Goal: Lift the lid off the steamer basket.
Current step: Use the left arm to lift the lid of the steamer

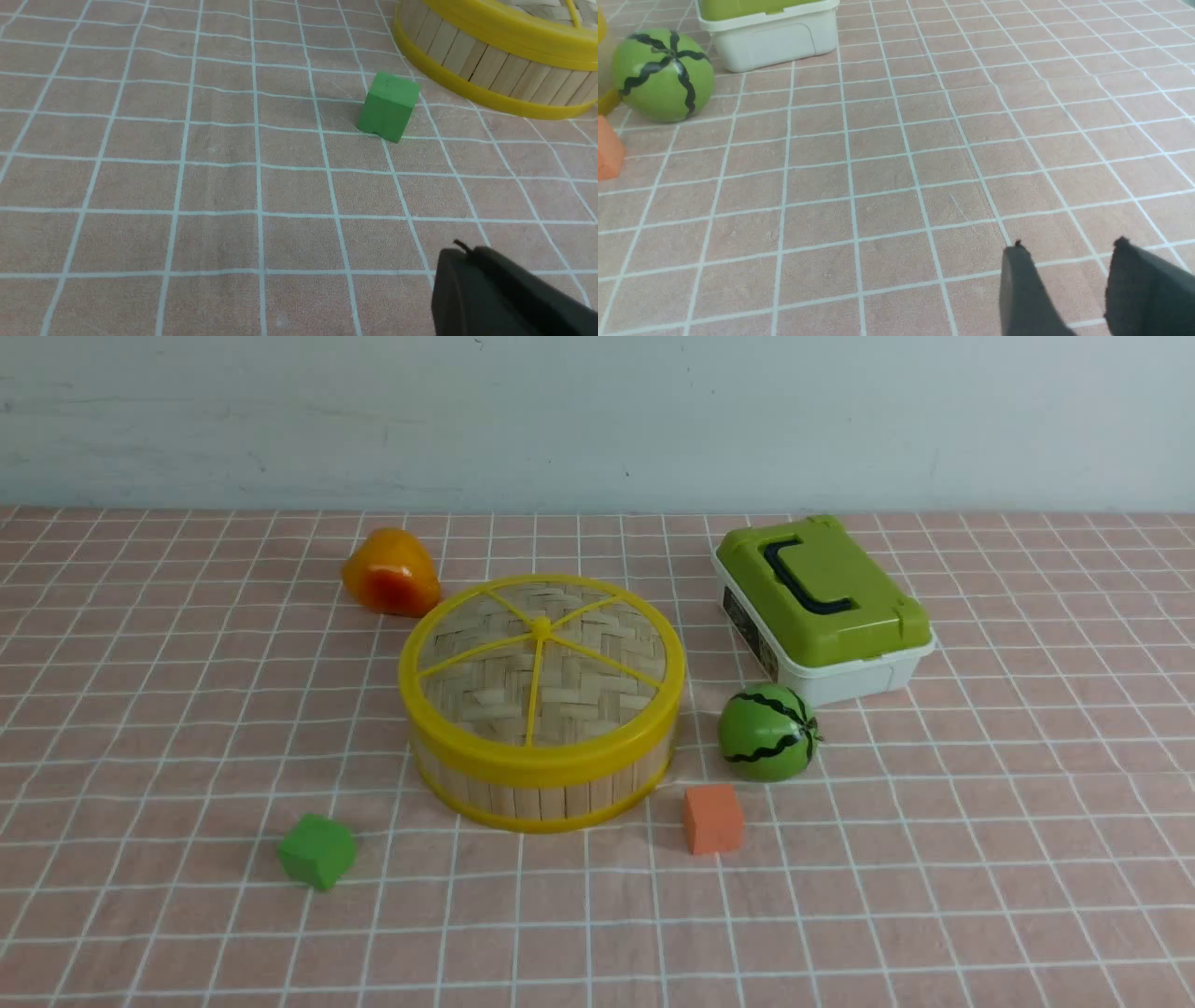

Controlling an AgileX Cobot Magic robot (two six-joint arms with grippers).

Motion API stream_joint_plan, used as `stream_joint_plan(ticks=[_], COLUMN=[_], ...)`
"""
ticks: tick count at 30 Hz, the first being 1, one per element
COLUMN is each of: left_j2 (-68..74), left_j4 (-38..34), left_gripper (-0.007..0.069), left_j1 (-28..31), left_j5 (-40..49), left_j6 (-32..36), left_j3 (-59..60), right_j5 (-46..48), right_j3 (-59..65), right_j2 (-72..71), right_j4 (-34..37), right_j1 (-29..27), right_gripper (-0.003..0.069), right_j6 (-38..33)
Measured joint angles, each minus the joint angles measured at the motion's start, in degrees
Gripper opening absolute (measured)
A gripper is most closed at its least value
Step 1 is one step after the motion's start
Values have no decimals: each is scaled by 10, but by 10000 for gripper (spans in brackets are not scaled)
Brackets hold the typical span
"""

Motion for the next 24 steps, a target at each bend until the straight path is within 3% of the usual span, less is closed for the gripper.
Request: stream_joint_plan(ticks=[24], left_j2=[0], left_j4=[0], left_gripper=[5], left_j1=[0], left_j5=[0], left_j6=[0], left_j3=[0], right_j5=[0], right_j3=[0], right_j2=[0], right_j4=[0], right_j1=[0], right_gripper=[241], right_j6=[0])
